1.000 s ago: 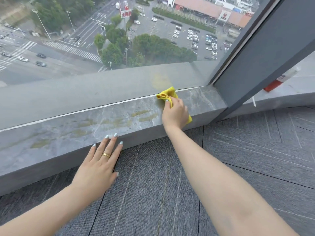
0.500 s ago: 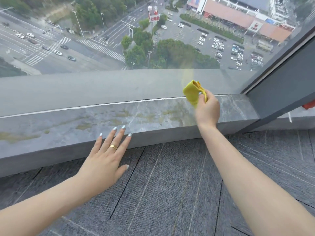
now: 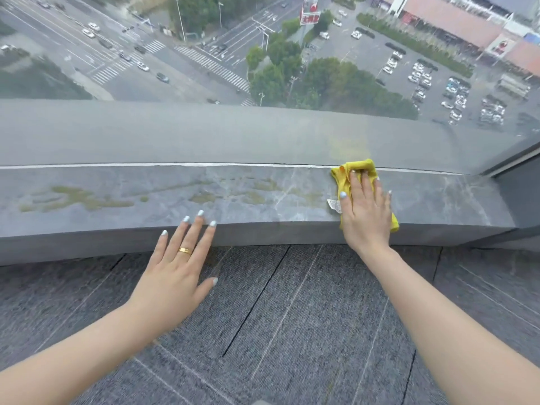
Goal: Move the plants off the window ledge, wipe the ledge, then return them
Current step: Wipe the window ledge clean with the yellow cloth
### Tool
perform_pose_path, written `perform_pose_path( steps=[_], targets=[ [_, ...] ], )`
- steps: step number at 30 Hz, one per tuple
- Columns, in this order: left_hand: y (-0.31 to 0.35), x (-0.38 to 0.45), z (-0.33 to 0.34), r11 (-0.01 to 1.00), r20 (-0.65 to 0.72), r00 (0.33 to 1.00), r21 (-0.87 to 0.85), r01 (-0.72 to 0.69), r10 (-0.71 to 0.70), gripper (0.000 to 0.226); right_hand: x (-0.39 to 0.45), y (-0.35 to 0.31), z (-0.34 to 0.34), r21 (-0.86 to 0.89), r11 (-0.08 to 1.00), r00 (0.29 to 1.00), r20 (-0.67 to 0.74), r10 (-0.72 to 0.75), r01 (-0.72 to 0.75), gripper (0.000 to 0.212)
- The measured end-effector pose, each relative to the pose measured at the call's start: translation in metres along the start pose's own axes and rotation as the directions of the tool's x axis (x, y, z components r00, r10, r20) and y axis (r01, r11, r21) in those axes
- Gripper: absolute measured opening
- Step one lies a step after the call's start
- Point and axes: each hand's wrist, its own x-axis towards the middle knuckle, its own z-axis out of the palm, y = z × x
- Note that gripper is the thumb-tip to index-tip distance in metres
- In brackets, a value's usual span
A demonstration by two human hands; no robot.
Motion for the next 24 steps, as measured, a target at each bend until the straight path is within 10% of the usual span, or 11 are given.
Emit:
perform_pose_path(
  steps=[17, 24],
  targets=[
    [-0.039, -0.029, 0.014, 0.971, -0.040, 0.971, -0.015, 0.237, -0.237, 0.082, -0.044, -0.180, 0.044, 0.171, 0.946, 0.958, 0.036, -0.284, 0.274, 0.054],
    [-0.042, -0.030, 0.010, 0.976, -0.029, 0.976, 0.009, 0.218, -0.217, 0.095, -0.037, -0.182, 0.029, 0.708, 0.685, 0.985, -0.122, -0.123, 0.174, 0.047]
  ],
)
